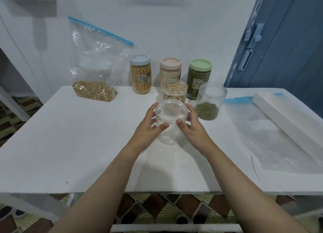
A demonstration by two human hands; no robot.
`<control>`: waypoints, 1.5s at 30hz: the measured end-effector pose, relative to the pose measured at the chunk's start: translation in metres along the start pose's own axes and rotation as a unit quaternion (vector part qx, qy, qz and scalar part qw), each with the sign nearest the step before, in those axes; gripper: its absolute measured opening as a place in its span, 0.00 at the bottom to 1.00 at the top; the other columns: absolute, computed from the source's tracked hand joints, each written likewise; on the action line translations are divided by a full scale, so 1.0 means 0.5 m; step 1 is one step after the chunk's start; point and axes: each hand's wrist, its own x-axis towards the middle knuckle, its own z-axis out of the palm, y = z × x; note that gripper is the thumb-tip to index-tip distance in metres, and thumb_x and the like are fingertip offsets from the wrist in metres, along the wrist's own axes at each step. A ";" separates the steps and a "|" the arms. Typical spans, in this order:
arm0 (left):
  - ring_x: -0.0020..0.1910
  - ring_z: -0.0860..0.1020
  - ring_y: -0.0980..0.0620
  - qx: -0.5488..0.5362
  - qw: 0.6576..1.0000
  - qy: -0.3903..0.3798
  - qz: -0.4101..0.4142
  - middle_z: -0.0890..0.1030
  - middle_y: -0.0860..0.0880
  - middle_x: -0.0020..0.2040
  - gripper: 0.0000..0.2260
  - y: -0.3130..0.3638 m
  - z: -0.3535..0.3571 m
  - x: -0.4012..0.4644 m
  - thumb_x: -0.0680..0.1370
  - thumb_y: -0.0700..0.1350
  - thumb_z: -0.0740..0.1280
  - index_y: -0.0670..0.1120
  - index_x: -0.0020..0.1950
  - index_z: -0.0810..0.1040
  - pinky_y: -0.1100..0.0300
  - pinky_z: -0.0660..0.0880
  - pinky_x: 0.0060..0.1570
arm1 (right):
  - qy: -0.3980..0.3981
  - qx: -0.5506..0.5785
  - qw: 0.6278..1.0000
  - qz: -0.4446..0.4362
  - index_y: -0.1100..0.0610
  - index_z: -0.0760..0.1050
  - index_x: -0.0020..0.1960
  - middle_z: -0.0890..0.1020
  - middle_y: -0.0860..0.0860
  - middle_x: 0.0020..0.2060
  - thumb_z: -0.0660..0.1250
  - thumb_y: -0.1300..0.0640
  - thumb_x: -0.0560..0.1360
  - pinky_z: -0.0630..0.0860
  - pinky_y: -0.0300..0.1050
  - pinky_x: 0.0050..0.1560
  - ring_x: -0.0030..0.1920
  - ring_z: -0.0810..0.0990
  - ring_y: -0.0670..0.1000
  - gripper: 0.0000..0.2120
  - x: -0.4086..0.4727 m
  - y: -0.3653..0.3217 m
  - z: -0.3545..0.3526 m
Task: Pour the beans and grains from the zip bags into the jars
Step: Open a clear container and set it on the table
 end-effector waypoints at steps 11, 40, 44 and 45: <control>0.72 0.68 0.50 0.004 1.000 -0.002 0.002 0.67 0.52 0.74 0.39 -0.001 -0.001 0.004 0.72 0.53 0.73 0.61 0.78 0.57 0.52 0.72 0.67 | 0.010 0.015 0.999 -0.032 0.44 0.60 0.74 0.71 0.46 0.69 0.65 0.44 0.76 0.72 0.32 0.60 0.64 0.73 0.38 0.29 0.011 0.021 -0.005; 0.75 0.65 0.51 -0.015 0.999 -0.032 -0.011 0.65 0.53 0.77 0.41 -0.003 -0.010 0.000 0.70 0.56 0.73 0.64 0.77 0.55 0.47 0.66 0.73 | 0.041 0.064 0.996 0.037 0.41 0.59 0.78 0.76 0.38 0.57 0.58 0.46 0.82 0.79 0.46 0.61 0.65 0.75 0.44 0.25 0.004 0.022 -0.033; 0.74 0.67 0.51 -0.028 0.999 -0.031 -0.006 0.66 0.53 0.76 0.41 -0.006 -0.009 -0.001 0.70 0.55 0.74 0.62 0.78 0.56 0.46 0.68 0.72 | 0.004 0.010 0.999 0.032 0.36 0.62 0.72 0.74 0.43 0.63 0.65 0.27 0.70 0.77 0.50 0.63 0.64 0.74 0.44 0.34 0.007 0.008 -0.023; 0.74 0.67 0.51 -0.028 0.999 -0.031 -0.005 0.67 0.53 0.75 0.40 -0.006 -0.009 -0.002 0.70 0.56 0.74 0.63 0.77 0.57 0.46 0.69 0.71 | 0.001 -0.010 1.000 0.029 0.35 0.61 0.72 0.73 0.45 0.65 0.66 0.26 0.67 0.76 0.50 0.62 0.64 0.74 0.45 0.37 0.009 0.008 -0.023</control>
